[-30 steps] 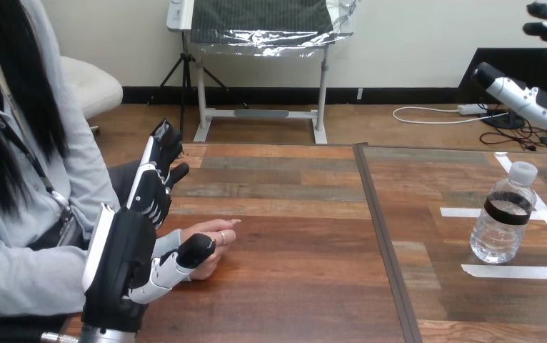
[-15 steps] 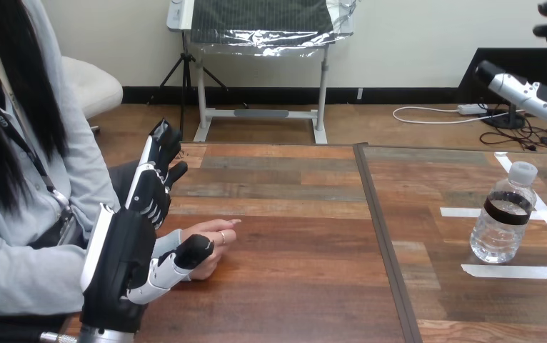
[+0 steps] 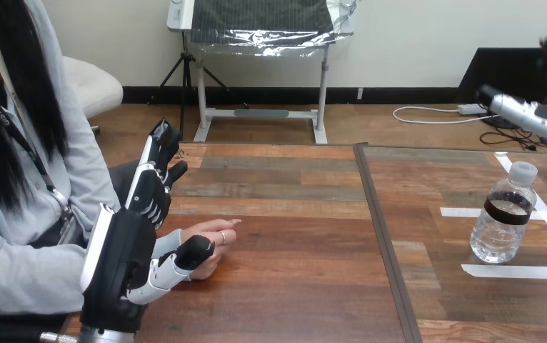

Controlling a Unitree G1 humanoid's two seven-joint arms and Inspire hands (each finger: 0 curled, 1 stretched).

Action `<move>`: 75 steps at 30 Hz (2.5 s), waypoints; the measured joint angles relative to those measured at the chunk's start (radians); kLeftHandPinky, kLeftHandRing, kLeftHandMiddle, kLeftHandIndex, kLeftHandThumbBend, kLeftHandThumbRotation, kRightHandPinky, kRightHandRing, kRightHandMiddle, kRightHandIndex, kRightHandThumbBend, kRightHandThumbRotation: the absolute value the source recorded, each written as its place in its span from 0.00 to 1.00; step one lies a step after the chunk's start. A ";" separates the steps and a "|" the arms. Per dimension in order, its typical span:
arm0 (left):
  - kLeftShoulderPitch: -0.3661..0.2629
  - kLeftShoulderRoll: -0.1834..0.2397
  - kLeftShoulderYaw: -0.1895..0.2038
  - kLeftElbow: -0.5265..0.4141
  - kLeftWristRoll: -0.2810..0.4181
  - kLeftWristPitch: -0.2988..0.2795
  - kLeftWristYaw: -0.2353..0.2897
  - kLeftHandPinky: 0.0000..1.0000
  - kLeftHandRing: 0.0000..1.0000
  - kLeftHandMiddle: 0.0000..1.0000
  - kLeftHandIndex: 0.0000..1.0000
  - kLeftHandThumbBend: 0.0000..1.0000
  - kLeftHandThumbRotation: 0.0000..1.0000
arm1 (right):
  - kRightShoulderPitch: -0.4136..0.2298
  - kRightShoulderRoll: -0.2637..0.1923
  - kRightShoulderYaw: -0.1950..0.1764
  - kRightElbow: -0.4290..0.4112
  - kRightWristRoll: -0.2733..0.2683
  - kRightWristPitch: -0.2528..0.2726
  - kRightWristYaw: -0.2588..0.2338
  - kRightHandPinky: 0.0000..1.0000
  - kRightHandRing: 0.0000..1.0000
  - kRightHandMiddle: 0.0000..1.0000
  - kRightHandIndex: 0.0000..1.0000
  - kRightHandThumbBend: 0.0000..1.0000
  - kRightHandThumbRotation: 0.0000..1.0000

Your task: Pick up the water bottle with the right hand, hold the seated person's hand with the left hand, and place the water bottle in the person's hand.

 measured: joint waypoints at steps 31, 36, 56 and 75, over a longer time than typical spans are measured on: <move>0.029 -0.009 0.002 -0.010 -0.003 0.000 0.011 0.91 0.98 1.00 1.00 1.00 0.73 | 0.013 0.003 -0.001 0.045 0.026 0.224 0.102 0.65 0.83 0.86 0.89 0.84 0.35; 0.036 -0.009 0.002 -0.016 -0.003 0.000 0.013 0.91 0.97 1.00 0.99 1.00 0.72 | 0.021 0.004 0.000 0.045 0.028 0.248 0.117 0.67 0.83 0.87 0.89 0.80 0.33; 0.046 -0.008 0.002 -0.060 -0.010 0.003 0.015 0.91 0.98 1.00 0.99 1.00 0.72 | 0.051 0.027 -0.002 0.048 0.057 0.313 0.170 0.75 0.86 0.89 0.92 0.78 0.33; 0.090 -0.006 0.001 -0.112 -0.039 0.024 0.005 0.92 0.98 1.00 0.99 1.00 0.70 | 0.095 0.061 0.006 0.053 0.064 0.346 0.188 0.79 0.87 0.89 0.92 0.76 0.32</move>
